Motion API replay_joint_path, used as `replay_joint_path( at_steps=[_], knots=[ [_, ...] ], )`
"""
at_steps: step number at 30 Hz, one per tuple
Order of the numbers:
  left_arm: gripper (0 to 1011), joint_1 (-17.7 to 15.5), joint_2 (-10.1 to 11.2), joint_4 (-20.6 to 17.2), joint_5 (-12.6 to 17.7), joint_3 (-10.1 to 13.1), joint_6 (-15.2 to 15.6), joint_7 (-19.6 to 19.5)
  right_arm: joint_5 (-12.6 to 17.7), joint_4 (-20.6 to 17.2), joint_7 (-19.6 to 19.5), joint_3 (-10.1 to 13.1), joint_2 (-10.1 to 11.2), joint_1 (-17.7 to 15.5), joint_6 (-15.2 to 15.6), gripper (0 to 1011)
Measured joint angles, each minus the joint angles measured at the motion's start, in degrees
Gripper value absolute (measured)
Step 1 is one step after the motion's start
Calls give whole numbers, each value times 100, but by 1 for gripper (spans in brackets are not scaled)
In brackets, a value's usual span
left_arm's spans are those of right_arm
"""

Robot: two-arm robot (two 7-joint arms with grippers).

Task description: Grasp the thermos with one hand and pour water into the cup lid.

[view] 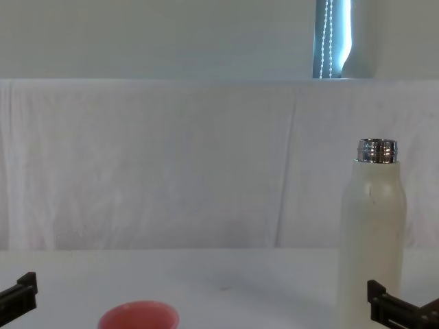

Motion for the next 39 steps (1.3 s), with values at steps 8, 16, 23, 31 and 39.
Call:
replay_joint_path(
  at_steps=[8, 16, 23, 31, 39],
  knots=[
    [1001, 0, 0, 0, 0, 0, 0, 0, 198, -9, 410, 170, -23, -63, -74, 1002],
    [1001, 0, 0, 0, 0, 0, 0, 0, 384, 62, 780, 304, -45, -11, -50, 1001],
    [1001, 0, 0, 0, 0, 0, 0, 0, 501, 261, 1092, 396, -60, 261, 54, 1001],
    [1001, 0, 0, 0, 0, 0, 0, 0, 518, 513, 1248, 406, -52, 622, 98, 1001],
    [1001, 0, 0, 0, 0, 0, 0, 0, 541, 762, 1300, 423, -58, 949, 103, 1001]
  ],
)
